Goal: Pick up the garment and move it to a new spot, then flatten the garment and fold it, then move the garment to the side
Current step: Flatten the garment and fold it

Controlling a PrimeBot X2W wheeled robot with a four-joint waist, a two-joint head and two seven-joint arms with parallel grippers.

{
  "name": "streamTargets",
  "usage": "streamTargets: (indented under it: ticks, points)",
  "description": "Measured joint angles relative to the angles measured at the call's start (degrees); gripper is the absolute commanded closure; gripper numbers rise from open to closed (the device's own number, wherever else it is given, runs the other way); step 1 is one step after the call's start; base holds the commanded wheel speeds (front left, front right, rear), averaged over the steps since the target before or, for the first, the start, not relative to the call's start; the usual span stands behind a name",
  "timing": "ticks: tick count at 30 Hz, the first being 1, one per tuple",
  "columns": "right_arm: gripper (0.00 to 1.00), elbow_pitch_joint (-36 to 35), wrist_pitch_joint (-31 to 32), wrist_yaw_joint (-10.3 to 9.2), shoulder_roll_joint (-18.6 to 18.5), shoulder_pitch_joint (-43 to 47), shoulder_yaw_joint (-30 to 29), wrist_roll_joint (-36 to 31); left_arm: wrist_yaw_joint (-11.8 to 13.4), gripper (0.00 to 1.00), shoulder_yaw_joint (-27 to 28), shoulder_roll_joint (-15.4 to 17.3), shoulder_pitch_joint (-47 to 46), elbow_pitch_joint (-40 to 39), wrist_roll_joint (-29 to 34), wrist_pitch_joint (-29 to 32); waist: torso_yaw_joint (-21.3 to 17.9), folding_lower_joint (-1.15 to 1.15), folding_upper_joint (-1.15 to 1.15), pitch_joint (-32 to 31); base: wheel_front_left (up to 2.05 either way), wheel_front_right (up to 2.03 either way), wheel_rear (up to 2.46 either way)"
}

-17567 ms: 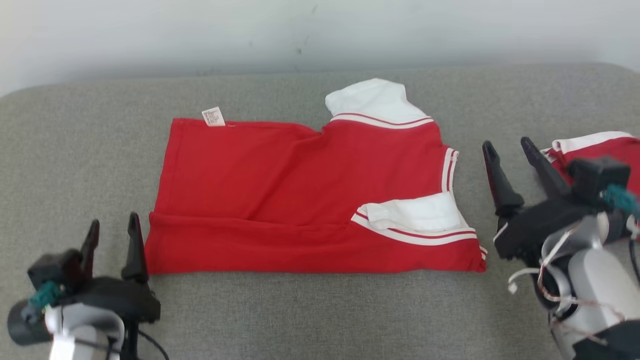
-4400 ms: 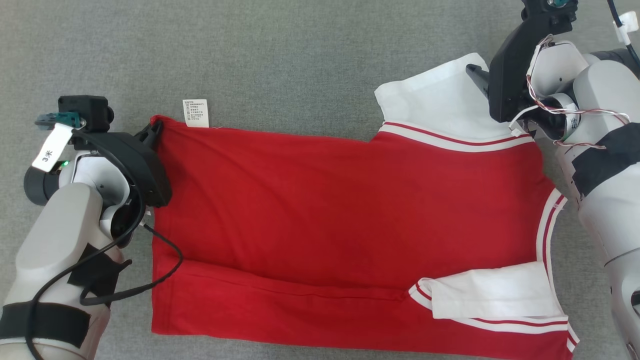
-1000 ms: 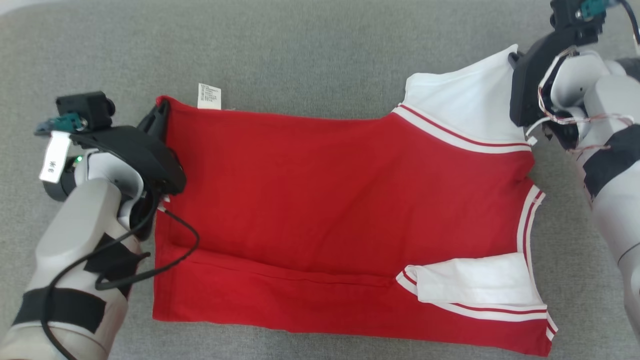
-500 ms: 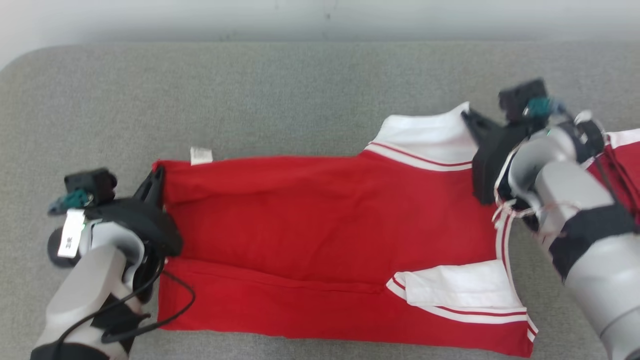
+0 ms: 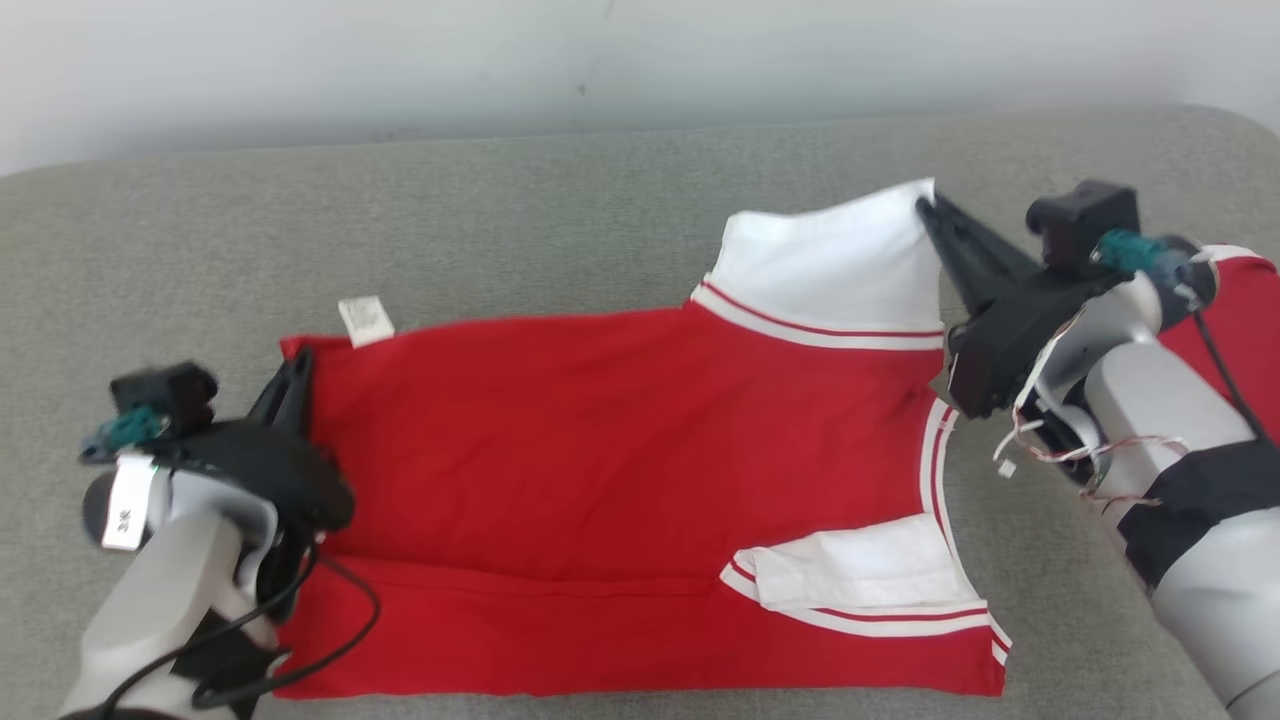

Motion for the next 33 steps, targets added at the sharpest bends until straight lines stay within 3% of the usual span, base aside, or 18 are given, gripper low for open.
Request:
streamTargets:
  ticks: [13, 21, 29, 33]
  points:
    - [1.0, -3.39, -0.92, 0.0, -1.05, -1.92, -0.34, -0.08, 0.09, 1.0, -0.29, -1.22, -5.03, -2.68, 1.35, -0.4, -0.1, 0.01, 0.0, 2.24, 0.0, 0.0, 0.0]
    - [1.0, -8.73, -0.34, 0.0, -4.21, 4.19, 6.6, -2.46, 1.12, 1.0, 1.56, -0.48, -2.18, -2.11, 1.27, -0.48, 0.48, 0.01, 0.0, 2.49, 0.0, 0.0, 0.0]
    - [1.0, -16.25, -0.8, -0.11, -7.14, 9.71, 7.8, -5.48, 2.05, 1.0, 4.04, 0.83, 3.07, -4.66, 0.54, -0.49, 0.05, 0.01, 0.0, 1.88, 0.0, 0.0, 0.0]
    - [1.0, -20.43, -1.15, -1.32, -8.68, 13.8, 8.36, -6.41, 2.04, 1.0, 4.6, 0.81, 5.46, -5.59, 0.31, -0.49, -0.18, 0.01, 0.0, 1.63, 0.0, 0.0, 0.0]
